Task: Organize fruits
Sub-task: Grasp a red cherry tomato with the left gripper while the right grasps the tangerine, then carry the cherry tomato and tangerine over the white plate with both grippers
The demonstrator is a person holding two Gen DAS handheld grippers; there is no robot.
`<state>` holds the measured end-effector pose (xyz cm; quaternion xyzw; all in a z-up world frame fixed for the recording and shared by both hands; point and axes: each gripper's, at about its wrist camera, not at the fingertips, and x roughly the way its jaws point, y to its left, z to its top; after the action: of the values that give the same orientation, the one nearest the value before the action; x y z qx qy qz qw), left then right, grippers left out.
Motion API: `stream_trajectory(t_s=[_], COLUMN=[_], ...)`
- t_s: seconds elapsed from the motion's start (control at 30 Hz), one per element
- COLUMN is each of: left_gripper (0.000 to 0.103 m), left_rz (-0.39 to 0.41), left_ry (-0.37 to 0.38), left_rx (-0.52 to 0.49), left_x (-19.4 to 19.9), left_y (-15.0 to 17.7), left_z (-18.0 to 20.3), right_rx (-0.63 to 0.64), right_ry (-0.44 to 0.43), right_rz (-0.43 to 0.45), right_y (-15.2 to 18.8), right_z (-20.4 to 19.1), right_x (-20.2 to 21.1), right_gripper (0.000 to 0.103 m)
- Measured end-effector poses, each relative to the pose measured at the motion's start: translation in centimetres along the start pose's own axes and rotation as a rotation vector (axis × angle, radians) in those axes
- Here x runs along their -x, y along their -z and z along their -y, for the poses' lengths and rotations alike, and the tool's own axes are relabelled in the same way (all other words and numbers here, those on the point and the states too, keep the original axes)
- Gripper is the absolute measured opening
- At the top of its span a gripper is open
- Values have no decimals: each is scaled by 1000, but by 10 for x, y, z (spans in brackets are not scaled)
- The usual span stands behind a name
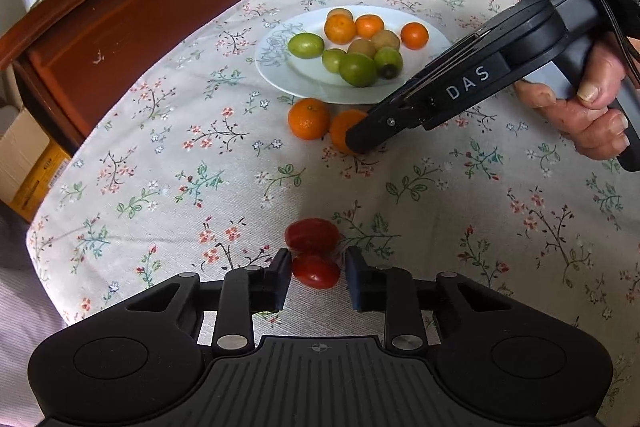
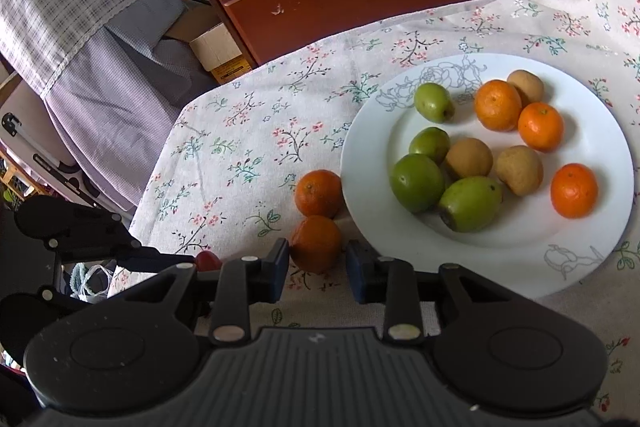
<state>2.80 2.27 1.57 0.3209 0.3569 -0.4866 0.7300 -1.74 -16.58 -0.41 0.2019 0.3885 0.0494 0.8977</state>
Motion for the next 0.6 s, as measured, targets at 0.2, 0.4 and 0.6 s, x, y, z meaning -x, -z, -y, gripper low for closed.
stream_trajectory(t_s=[0.2,0.4,0.6], left_gripper=[25,23,23], left_rz=[-5,-1,50], left_ry=[-16,-50,-108], left_rx=[23,11,10], left_x=[1,7,25], left_y=[2,1,-11], left_z=[1,9,12], right_rx=[41,94,123], right_ry=[1,-31,-23], right_rz=[-2,8,32], right_y=[0,-1,-4], right_z=[-5,-15,-21], right_x=[2,11,24], right_gripper=[28,28,28])
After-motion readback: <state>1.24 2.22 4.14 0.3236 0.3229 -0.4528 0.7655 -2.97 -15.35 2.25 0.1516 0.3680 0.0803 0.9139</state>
